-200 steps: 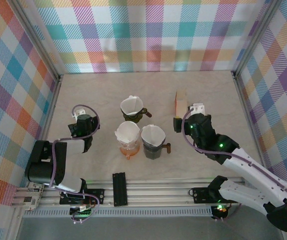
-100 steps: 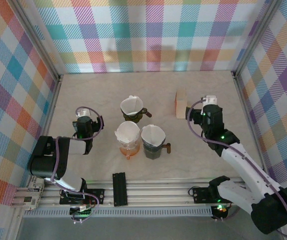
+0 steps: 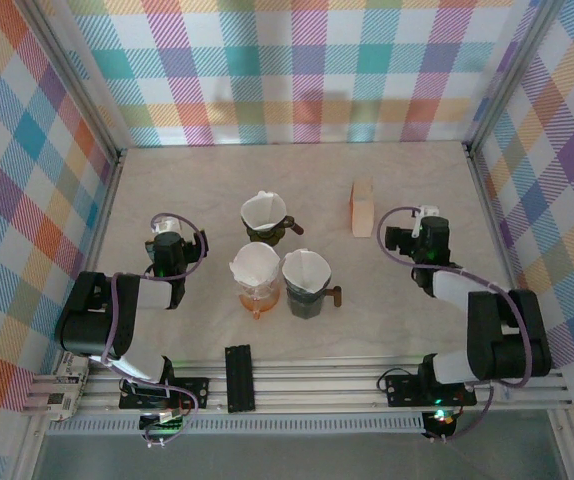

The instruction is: Place the coffee filter in the dripper

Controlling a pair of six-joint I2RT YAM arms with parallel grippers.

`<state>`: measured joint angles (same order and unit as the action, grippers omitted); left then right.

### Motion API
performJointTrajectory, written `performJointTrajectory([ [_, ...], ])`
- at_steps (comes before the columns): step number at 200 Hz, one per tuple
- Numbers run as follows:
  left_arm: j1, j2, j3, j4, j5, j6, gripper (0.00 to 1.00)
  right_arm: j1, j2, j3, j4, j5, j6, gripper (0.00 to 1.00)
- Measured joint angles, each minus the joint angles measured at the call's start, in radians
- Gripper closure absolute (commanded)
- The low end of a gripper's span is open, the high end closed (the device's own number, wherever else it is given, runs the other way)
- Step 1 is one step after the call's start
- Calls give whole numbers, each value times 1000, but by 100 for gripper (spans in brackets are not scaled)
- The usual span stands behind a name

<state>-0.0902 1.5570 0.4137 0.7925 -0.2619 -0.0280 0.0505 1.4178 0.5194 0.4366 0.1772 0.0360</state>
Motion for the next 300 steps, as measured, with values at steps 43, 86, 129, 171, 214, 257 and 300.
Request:
performJointTrajectory([
  [43, 0, 0, 0, 0, 0, 0, 0, -21, 92, -13, 131, -77, -1, 1],
  [86, 0, 0, 0, 0, 0, 0, 0, -26, 93, -30, 208, -138, -16, 1],
  [129, 0, 0, 0, 0, 0, 0, 0, -37, 121, -108, 315, -166, -19, 1],
  [171, 0, 0, 0, 0, 0, 0, 0, -39, 121, -108, 344, -175, -19, 1],
  [214, 0, 0, 0, 0, 0, 0, 0, -39, 121, -108, 349, -176, -19, 1],
  [257, 0, 0, 0, 0, 0, 0, 0, -39, 121, -108, 349, -176, -19, 1],
  [300, 0, 0, 0, 0, 0, 0, 0, -39, 121, -108, 349, -179, -19, 1],
])
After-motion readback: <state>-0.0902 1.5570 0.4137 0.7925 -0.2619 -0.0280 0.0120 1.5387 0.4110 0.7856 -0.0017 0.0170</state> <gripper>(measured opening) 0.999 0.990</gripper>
